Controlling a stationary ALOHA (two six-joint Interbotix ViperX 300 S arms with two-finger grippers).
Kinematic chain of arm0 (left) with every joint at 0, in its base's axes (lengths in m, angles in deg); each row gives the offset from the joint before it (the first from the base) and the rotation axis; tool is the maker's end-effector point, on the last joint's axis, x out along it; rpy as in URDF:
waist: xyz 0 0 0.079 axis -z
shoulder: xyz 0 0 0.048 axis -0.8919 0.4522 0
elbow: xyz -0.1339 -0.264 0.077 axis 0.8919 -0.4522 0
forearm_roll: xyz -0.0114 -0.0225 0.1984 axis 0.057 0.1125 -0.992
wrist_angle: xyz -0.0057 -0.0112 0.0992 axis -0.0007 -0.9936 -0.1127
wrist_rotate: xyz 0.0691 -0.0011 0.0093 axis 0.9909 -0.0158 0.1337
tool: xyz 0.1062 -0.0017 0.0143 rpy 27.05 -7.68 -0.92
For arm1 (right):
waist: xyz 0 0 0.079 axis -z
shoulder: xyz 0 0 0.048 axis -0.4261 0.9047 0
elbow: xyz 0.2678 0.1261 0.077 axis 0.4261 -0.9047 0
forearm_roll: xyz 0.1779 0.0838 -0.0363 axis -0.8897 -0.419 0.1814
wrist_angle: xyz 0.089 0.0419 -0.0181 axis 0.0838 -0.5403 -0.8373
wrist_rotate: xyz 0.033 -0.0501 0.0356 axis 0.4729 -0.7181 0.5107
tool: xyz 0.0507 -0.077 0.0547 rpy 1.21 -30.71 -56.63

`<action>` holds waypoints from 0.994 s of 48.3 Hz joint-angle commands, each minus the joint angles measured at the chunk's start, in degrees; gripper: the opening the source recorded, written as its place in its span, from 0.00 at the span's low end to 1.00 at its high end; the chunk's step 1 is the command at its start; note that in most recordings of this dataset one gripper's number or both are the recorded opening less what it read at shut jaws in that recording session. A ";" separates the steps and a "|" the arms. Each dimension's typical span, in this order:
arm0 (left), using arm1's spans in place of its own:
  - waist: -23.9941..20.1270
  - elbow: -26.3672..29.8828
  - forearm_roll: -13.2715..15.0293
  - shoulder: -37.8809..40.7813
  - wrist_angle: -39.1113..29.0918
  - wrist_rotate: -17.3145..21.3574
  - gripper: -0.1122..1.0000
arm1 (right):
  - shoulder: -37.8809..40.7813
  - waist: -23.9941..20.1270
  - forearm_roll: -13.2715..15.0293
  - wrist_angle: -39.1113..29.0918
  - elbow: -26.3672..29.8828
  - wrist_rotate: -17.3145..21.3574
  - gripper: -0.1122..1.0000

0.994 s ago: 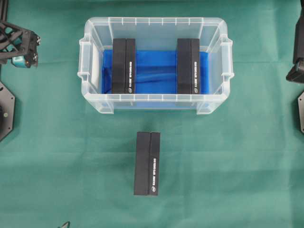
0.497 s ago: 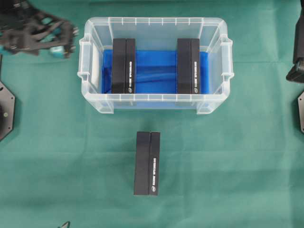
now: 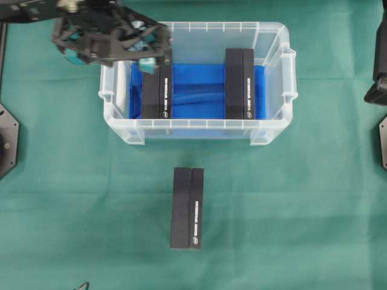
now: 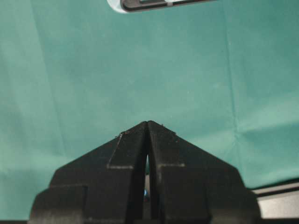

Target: Take the box out of the case with the left arm.

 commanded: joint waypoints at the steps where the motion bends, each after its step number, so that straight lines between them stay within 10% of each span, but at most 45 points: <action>1: 0.79 3.25 0.00 0.88 -0.18 -0.53 0.90 | -0.09 0.09 0.09 0.18 0.79 0.00 0.10; 48: 2.37 4.83 -0.09 3.60 -0.97 -5.63 0.90 | -0.09 0.09 -0.26 0.18 0.88 0.18 0.10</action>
